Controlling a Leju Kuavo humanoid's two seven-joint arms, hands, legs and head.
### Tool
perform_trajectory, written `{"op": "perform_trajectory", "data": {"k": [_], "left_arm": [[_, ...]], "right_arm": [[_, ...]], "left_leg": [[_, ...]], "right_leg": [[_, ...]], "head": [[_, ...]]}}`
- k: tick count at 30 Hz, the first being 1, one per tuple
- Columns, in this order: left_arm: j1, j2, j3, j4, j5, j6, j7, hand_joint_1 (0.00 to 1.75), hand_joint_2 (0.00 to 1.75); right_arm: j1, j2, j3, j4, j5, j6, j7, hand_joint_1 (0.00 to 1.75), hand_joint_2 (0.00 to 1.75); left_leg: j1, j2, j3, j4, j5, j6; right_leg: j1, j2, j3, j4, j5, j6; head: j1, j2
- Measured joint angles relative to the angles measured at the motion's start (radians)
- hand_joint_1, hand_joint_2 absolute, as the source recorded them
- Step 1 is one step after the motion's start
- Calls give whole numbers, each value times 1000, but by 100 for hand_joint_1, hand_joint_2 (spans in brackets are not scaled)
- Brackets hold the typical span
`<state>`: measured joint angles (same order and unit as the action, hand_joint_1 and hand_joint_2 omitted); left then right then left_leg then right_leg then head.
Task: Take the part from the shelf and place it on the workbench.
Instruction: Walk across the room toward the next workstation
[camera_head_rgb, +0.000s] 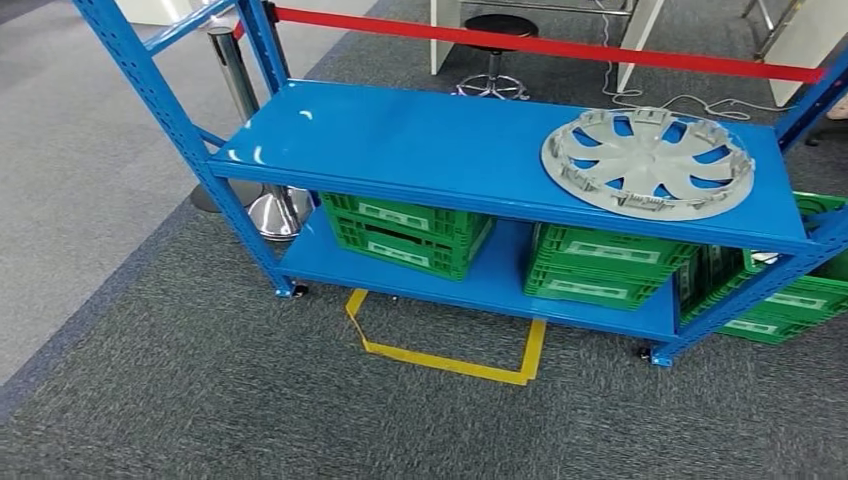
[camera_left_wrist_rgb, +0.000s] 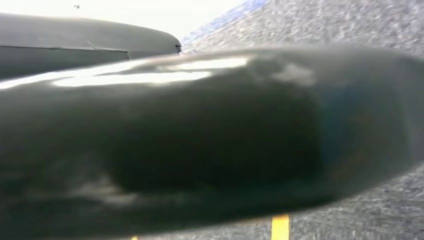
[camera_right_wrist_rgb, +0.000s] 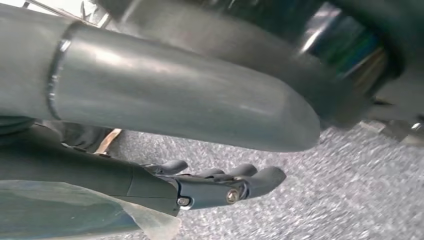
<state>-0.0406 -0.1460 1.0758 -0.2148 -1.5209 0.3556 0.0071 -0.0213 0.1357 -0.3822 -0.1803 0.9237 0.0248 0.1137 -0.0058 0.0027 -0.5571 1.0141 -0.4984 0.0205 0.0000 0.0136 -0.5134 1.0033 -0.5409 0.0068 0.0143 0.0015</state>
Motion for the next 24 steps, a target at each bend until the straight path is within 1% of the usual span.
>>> {"op": "perform_trajectory", "data": {"k": [2, 3, 4, 5, 6, 7, 8, 9, 10, 11, 12, 13, 14, 16, 17, 18, 19, 20, 21, 22, 23, 24], "left_arm": [[2, -2, 0, 0, 1, -1, -1, 0, 0], [3, -3, 0, 0, 1, -1, -1, 0, 0], [4, -4, 0, 0, 2, -2, -2, 0, 0], [4, -4, 0, 0, 2, -3, -2, 0, 0], [4, -5, 0, 0, 2, -4, -2, 0, 0], [4, -6, 0, 0, 2, -5, -3, 0, 0], [5, -7, 0, 0, 2, -6, -3, 0, 0], [6, -7, 0, 0, 2, -6, -3, 0, 0], [6, -8, 0, 0, 2, -6, -3, 0, 0], [7, -8, 0, 0, 2, -6, -3, 0, 0], [7, -8, 0, 0, 2, -6, -3, 0, 0], [7, -8, 0, 0, 2, -7, -3, 0, 0], [7, -7, 0, 0, 2, -7, -3, 0, 0], [7, -8, 0, 0, 2, -8, -3, 0, 0], [5, -8, 0, 0, 2, -8, -3, 0, 0], [4, -8, 0, 0, 3, -8, -2, 0, 0], [1, -8, 0, 0, 3, -8, -2, 0, 0], [-1, -8, 0, 0, 2, -8, -2, 0, 0], [-1, -8, 0, 0, 2, -8, -2, 0, 0], [0, -8, 0, 0, 2, -8, -2, 0, 0], [2, -9, 0, 0, 2, -8, -2, 0, 0], [3, -9, 0, 0, 2, -8, -2, 0, 0]], "right_arm": [[-1, 0, 0, 0, 1, 0, -2, 0, 0], [0, 0, 0, 0, 1, 0, -3, 0, 0], [-1, 0, 0, 0, 2, 0, -5, 0, 0], [-1, 0, 0, 0, 3, 1, -6, 0, 0], [-1, 0, 0, 0, 3, 1, -8, 0, 0], [-2, -1, -1, -1, 3, 1, -11, 0, 0], [-3, -1, -1, -1, 3, 1, -13, 0, 0], [-4, -1, -1, -1, 3, 1, -14, 0, 0], [-4, -2, -2, -1, 3, 0, -14, 0, 0], [-4, -2, -2, -1, 3, 0, -13, 0, 0], [-3, -2, -3, -1, 4, 1, -11, 0, 0], [-1, -2, -4, 0, 4, 1, -10, 0, 0], [1, -2, -4, 0, 4, 1, -10, 0, 0], [3, -2, -5, 0, 4, 2, -10, 0, 0], [3, -2, -5, 0, 4, 2, -10, 0, 0], [2, -2, -5, 0, 5, 3, -11, 0, 0], [1, -2, -5, 0, 7, 3, -11, 0, 0], [1, -2, -5, 0, 8, 4, -12, 0, 0], [1, -2, -5, 0, 10, 4, -12, 0, 0], [2, -2, -5, 0, 11, 4, -12, 0, 0], [4, -2, -5, 0, 12, 4, -12, 0, 0], [5, -2, -5, 0, 12, 4, -12, 0, 0]], "left_leg": [[1, -1, 16, -21, -1, 7], [3, -1, 25, -28, 1, 11], [6, -1, 35, -32, 1, 13], [7, -1, 42, -34, -2, 14], [7, 0, 47, -34, -8, 15], [7, 1, 53, -33, -15, 15], [7, 1, 62, -33, -23, 14], [8, 2, 73, -33, -32, 13], [9, 2, 87, -33, -42, 11], [10, 2, 102, -33, -54, 8], [10, 2, 117, -33, -66, 4], [11, 1, 127, -32, -76, -2], [10, 1, 134, -32, -86, -9], [10, 3, 143, -27, -95, -22], [11, 4, 142, -13, -94, -28], [11, 4, 132, 17, -88, -32], [12, 3, 108, 64, -86, -36], [13, 3, 69, 128, -94, -40], [13, 2, 23, 195, -116, -42], [13, 2, -23, 253, -146, -43], [13, 2, -64, 291, -175, -44], [13, 2, -92, 302, -191, -43]], "right_leg": [[-3, -1, 10, 4, 5, 14], [-3, -2, 9, 19, 0, 19], [-4, -3, -6, 47, -18, 24], [-5, -4, -37, 96, -44, 28], [-6, -5, -75, 157, -70, 33], [-7, -5, -116, 217, -90, 37], [-7, -5, -148, 255, -94, 39], [-8, -6, -162, 259, -80, 41], [-9, -7, -159, 228, -49, 41], [-10, -9, -143, 168, -2, 42], [-10, -13, -128, 114, 31, 41], [-8, -18, -116, 68, 48, 37], [-5, -22, -106, 44, 60, 28], [1, -25, -95, 37, 48, 5], [0, -23, -83, 35, 50, -5], [-1, -21, -72, 30, 44, -12], [-3, -19, -58, 23, 39, -18], [-5, -19, -43, 17, 32, -22], [-5, -18, -30, 13, 24, -26], [-5, -16, -18, 12, 15, -28], [-5, -12, -4, 11, 4, -28], [-5, -9, 10, 11, -7, -28]], "head": [[1, 0], [3, 0], [6, 0], [8, 0], [11, 0], [11, 0], [11, 0], [11, 0], [11, 0], [11, 0], [11, 0], [11, 0], [9, 0], [5, 0], [3, 0], [1, 0], [-1, 0], [-4, 0], [-6, 0], [-8, 0], [-7, 0], [-7, 0]]}}
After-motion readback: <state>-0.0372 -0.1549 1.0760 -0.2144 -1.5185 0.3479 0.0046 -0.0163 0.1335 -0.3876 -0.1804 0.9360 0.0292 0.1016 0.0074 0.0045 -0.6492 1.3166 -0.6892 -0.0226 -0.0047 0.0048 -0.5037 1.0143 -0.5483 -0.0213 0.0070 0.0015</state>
